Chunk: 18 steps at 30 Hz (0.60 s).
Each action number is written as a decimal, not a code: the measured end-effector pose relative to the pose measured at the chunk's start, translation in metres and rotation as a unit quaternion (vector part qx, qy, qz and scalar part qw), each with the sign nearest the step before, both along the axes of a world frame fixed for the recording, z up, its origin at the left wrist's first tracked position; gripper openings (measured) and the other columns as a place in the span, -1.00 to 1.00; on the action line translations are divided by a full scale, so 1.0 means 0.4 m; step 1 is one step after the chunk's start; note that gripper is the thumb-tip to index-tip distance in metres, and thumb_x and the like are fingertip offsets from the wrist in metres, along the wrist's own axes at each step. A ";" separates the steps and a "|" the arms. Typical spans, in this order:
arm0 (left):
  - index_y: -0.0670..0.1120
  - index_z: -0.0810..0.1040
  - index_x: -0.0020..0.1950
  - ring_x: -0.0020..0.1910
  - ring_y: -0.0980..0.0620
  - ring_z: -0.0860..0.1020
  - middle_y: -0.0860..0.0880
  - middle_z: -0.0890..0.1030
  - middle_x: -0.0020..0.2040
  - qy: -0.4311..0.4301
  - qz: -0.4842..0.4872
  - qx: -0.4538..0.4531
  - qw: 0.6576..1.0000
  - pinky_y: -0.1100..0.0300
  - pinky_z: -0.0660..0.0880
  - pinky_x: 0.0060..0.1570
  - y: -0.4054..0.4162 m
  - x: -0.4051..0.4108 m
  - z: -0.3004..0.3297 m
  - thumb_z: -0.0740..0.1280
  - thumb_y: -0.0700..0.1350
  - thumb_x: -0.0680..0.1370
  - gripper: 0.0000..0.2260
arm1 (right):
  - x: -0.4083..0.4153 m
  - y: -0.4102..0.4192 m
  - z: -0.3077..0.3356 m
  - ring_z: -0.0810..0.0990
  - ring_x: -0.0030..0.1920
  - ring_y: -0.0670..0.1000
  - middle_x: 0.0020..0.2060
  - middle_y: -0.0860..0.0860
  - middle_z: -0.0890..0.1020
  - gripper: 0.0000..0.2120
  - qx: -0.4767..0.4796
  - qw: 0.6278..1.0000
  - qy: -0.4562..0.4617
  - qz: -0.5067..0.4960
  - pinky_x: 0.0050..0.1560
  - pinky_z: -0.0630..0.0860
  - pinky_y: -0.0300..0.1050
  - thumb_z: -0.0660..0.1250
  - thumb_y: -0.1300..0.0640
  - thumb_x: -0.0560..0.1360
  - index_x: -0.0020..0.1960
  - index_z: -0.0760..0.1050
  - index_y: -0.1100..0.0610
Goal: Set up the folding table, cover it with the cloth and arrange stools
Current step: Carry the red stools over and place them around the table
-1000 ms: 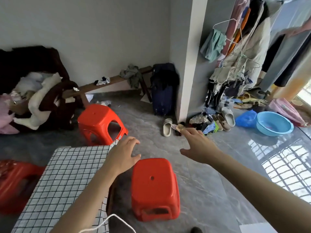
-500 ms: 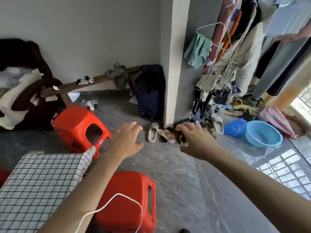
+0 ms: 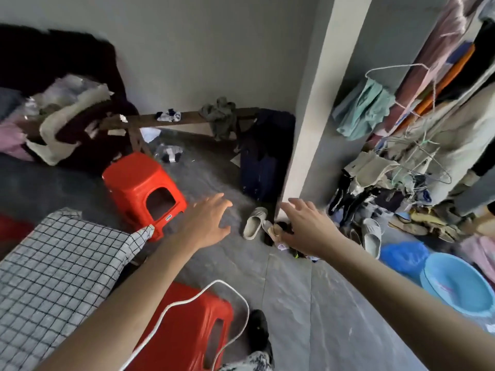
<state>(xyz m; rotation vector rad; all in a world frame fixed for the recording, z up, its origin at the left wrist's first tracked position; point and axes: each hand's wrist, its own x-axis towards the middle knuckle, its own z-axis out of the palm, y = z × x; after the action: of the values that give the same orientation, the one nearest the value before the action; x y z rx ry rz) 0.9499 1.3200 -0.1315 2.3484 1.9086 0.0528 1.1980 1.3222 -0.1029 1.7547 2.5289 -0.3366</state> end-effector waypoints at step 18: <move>-0.02 0.48 0.28 0.19 -0.17 0.50 -0.04 0.46 0.32 -0.021 0.203 -0.020 0.979 -0.03 0.48 0.04 0.418 -0.336 -0.083 0.40 0.10 0.42 -0.53 | -0.412 0.720 -0.050 0.28 0.39 0.17 0.44 0.06 0.26 -0.41 -0.071 0.977 -0.046 0.198 0.27 0.41 0.15 0.28 -0.01 0.50 0.48 0.21 0.05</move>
<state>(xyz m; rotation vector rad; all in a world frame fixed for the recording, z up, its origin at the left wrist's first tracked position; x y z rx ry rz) 0.8155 1.4872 -0.1646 1.8798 2.3091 0.0972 1.0332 1.6102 -0.1228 1.1535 2.6300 -0.3907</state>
